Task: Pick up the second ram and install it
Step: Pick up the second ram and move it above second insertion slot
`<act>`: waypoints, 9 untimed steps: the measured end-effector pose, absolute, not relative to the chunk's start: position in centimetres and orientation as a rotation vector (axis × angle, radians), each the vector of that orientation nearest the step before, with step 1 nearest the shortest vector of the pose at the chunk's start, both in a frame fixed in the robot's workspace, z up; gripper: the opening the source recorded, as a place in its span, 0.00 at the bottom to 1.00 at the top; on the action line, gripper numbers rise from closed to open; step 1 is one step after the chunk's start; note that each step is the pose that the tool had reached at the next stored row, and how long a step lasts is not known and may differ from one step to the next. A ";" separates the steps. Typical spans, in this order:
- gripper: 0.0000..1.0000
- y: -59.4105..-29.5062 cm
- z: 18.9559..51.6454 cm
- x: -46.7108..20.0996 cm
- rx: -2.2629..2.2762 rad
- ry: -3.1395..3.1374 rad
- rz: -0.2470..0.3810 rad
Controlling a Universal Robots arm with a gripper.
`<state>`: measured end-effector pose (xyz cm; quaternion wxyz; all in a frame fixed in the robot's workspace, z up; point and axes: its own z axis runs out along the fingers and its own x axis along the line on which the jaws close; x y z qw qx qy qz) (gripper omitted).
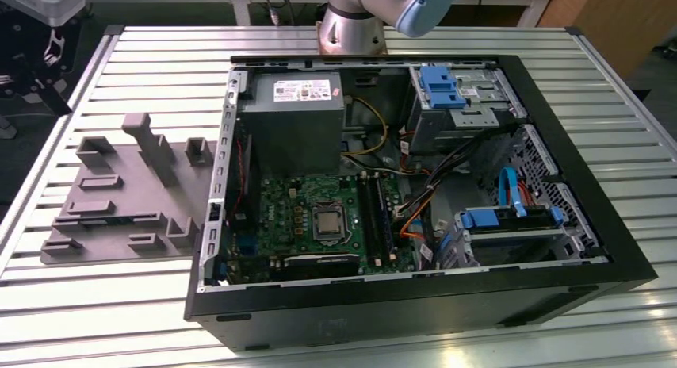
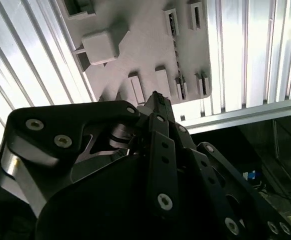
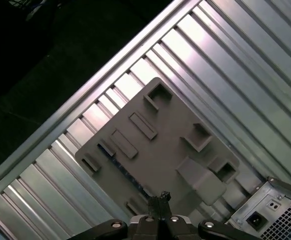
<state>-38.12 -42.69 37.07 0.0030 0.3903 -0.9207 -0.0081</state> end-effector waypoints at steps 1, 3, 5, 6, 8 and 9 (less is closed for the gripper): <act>0.11 -42.7 37.0 -38.1 1.241 -2.879 -0.025; 0.11 -42.7 37.0 -38.1 1.270 -2.866 -0.024; 0.11 -42.7 37.0 -38.2 1.293 -2.854 -0.018; 0.11 -42.7 37.0 -38.2 1.293 -2.854 -0.018; 0.11 -42.7 37.0 -38.2 1.293 -2.854 -0.018; 0.11 -42.7 37.0 -38.2 1.293 -2.854 -0.018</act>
